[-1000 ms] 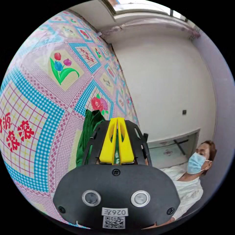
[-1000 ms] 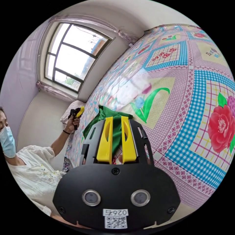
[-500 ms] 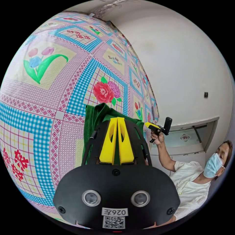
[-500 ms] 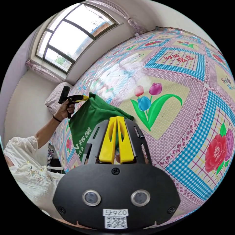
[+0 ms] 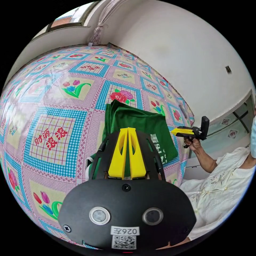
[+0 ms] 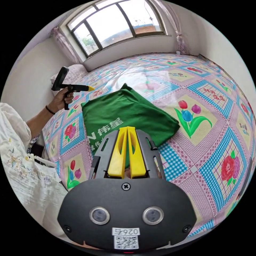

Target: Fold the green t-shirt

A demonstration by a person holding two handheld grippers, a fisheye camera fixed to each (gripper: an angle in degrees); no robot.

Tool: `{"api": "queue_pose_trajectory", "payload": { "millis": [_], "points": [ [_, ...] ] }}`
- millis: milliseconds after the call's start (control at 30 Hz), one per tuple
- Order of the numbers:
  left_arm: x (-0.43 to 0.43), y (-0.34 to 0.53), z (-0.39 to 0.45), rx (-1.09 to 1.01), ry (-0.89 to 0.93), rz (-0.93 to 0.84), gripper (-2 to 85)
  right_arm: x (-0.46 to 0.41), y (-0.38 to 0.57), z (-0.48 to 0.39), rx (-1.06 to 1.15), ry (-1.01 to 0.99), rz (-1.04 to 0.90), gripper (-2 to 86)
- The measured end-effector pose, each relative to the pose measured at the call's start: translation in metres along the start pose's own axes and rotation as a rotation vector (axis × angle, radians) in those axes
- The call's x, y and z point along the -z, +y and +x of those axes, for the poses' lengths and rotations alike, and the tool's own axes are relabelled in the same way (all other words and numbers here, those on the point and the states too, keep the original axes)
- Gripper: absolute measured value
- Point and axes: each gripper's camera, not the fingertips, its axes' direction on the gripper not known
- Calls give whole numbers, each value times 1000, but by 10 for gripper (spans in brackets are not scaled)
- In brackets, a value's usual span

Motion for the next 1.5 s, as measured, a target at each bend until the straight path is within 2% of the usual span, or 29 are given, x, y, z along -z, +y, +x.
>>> {"api": "queue_pose_trajectory", "payload": {
  "millis": [100, 133, 167, 267, 333, 433, 600, 667, 733, 833, 933, 1000, 1133, 1200, 1233, 1267, 1333, 1400, 1433, 1467, 1500],
  "points": [
    [-12, 40, 39, -19, -140, -29, -10, -18, 29, -67, 125, 17, -61, -9],
    [-27, 44, 39, -20, -223, -96, -10, -29, 42, -85, 145, 29, -104, -9],
    [-42, 45, 31, -3, -228, -164, -10, -41, 56, -96, 147, 36, -166, -10],
    [-21, 43, 10, 160, -36, -117, -10, -40, 90, -103, 71, 40, -175, -9],
    [14, 46, 26, 186, -26, -9, -10, -29, 104, -104, 39, 50, -200, -9],
    [95, 60, 79, 152, -82, 189, -10, 15, 128, -116, 25, 103, -65, -9],
    [261, 118, 183, 47, 15, 661, -10, 111, 168, -156, 38, 205, 258, -8],
    [339, 157, 254, -65, -31, 890, -10, 170, 191, -185, 63, 263, 498, -5],
    [384, 184, 306, -176, -87, 1013, -9, 204, 209, -205, 115, 298, 646, 1],
    [435, 223, 375, -345, -60, 1176, -8, 235, 228, -217, 162, 234, 755, 22],
    [479, 256, 427, -508, 86, 1248, -8, 262, 245, -218, 141, 101, 784, 0],
    [505, 284, 462, -567, 55, 1338, -9, 283, 255, -226, 197, 65, 805, -5],
    [551, 330, 562, -554, -343, 1428, -3, 338, 289, -256, 312, 189, 996, -9],
    [561, 347, 596, -582, -388, 1506, 13, 360, 299, -267, 339, 267, 1072, -9],
    [567, 356, 614, -609, -370, 1540, 34, 374, 304, -272, 362, 291, 1097, -9],
    [574, 357, 629, -636, -352, 1523, 98, 388, 308, -274, 379, 284, 1118, -9],
    [586, 347, 647, -697, -311, 1420, 170, 409, 314, -270, 375, 195, 1151, -9],
    [592, 337, 657, -759, -234, 1344, 116, 429, 321, -254, 365, 39, 1200, -9],
    [589, 339, 664, -841, -226, 1347, 56, 440, 325, -244, 372, -43, 1222, -9],
    [588, 341, 669, -838, -244, 1398, 10, 450, 329, -235, 381, -71, 1242, -9],
    [588, 341, 671, -816, -261, 1411, 6, 454, 330, -232, 383, -65, 1250, -9]
  ]
}}
